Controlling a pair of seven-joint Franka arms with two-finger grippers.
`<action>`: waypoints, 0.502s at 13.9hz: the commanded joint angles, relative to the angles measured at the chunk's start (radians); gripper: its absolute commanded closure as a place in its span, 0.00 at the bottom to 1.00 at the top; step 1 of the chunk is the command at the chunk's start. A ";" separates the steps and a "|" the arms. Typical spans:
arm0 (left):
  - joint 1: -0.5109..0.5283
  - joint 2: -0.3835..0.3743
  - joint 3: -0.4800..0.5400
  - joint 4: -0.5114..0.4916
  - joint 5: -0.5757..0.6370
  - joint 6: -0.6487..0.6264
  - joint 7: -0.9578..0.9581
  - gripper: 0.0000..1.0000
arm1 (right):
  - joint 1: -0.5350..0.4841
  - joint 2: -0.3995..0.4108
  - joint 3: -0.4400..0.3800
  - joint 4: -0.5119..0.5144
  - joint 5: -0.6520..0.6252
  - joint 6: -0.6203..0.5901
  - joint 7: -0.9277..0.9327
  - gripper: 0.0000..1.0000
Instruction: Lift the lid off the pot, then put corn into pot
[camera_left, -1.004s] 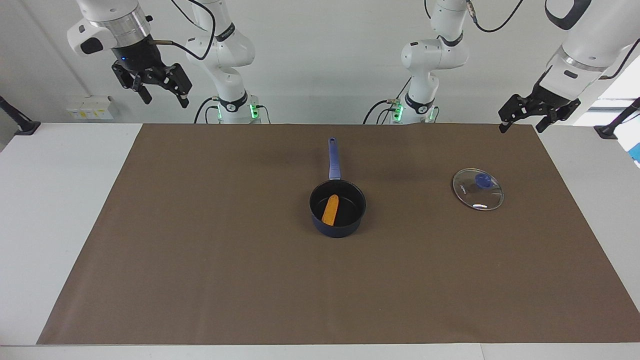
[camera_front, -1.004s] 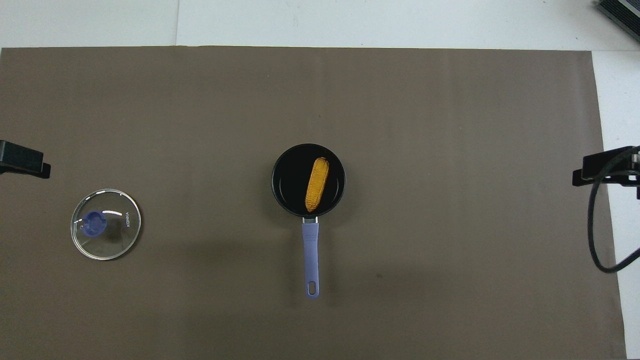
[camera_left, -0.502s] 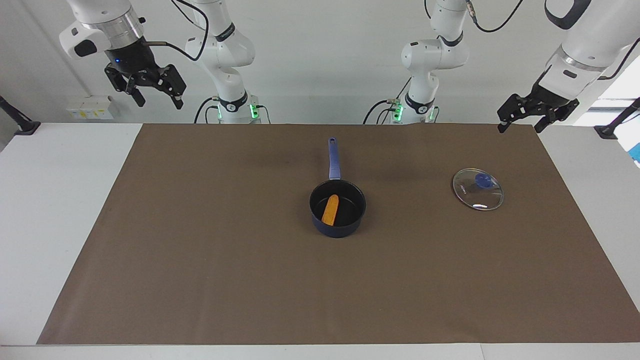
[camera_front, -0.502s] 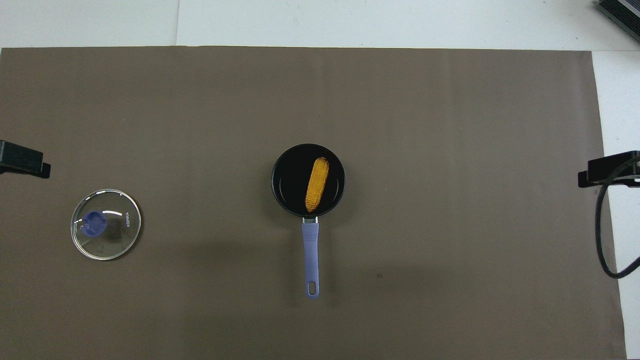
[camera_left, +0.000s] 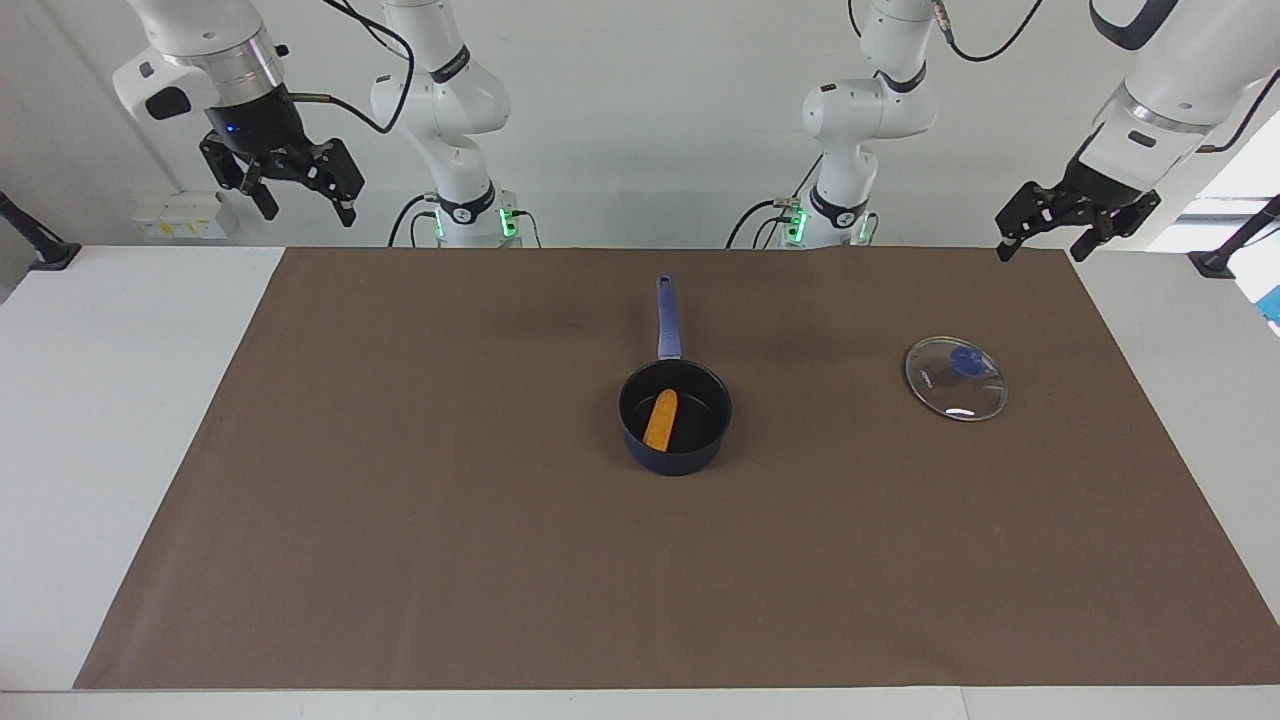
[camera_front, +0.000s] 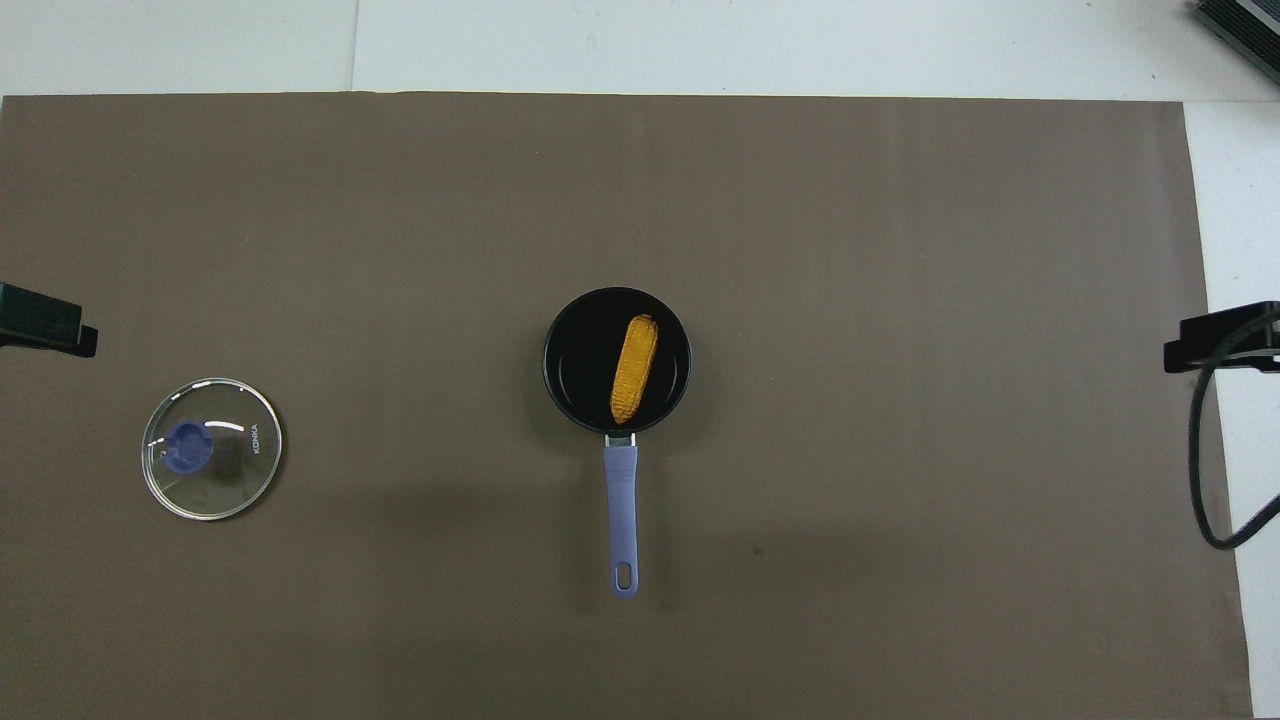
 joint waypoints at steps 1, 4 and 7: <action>-0.013 -0.022 0.010 -0.020 -0.011 0.004 0.000 0.00 | -0.011 -0.023 0.004 -0.030 -0.002 0.032 0.008 0.00; -0.013 -0.022 0.010 -0.020 -0.011 0.004 0.002 0.00 | -0.009 -0.022 0.005 -0.024 -0.001 0.026 0.010 0.00; -0.013 -0.024 0.010 -0.022 -0.011 0.004 0.000 0.00 | -0.002 -0.022 0.005 -0.024 -0.001 0.026 0.011 0.00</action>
